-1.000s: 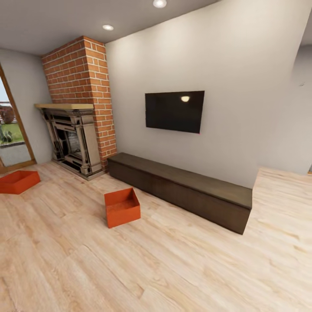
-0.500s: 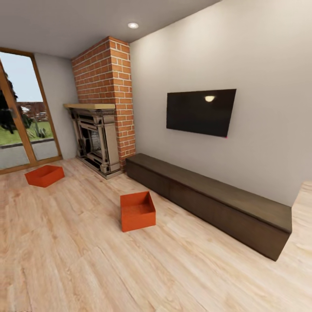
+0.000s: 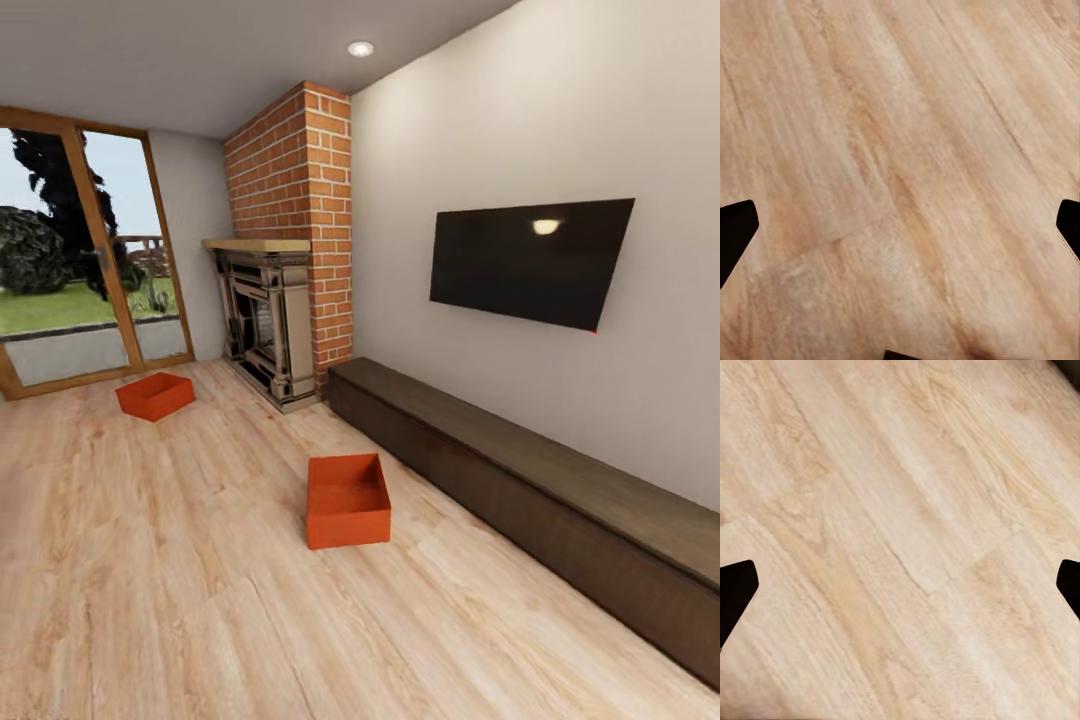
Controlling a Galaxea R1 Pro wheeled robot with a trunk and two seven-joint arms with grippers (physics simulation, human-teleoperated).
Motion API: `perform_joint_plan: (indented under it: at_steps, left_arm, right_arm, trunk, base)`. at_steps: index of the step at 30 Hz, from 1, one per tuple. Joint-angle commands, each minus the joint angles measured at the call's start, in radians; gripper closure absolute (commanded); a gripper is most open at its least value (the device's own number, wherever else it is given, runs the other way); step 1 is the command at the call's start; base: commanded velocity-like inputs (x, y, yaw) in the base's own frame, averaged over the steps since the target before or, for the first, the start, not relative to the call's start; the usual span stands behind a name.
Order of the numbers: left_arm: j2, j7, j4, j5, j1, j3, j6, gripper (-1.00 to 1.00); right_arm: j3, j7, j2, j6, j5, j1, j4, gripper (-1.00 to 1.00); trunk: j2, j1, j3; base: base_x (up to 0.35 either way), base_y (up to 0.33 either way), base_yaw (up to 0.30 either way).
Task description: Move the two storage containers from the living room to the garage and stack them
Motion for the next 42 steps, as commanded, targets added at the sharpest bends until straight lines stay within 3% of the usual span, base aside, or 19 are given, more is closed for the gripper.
perform_joint_plan:
  at_steps: [1,12,42]
  left_arm:
    - [0.000,-0.003,0.001,0.010,-0.001,-0.002,-0.003,-1.00]
    - [0.000,-0.004,0.001,0.010,-0.001,-0.002,-0.003,-1.00]
    - [0.003,-0.004,0.001,0.011,-0.001,-0.002,-0.003,-1.00]
  right_arm:
    - [0.001,-0.008,0.000,-0.002,0.010,0.000,0.001,-1.00]
    - [0.001,-0.008,0.000,-0.002,0.010,0.000,0.000,-1.00]
    - [0.000,-0.008,0.000,-0.002,0.011,-0.001,0.000,-1.00]
  trunk:
    - [0.000,0.001,-0.001]
    - [0.000,0.001,-0.001]
    - [0.000,0.001,-0.001]
  base:
    - [0.323,-0.154,0.296]
    - [0.323,-0.154,0.244]
    - [0.324,-0.020,0.005]
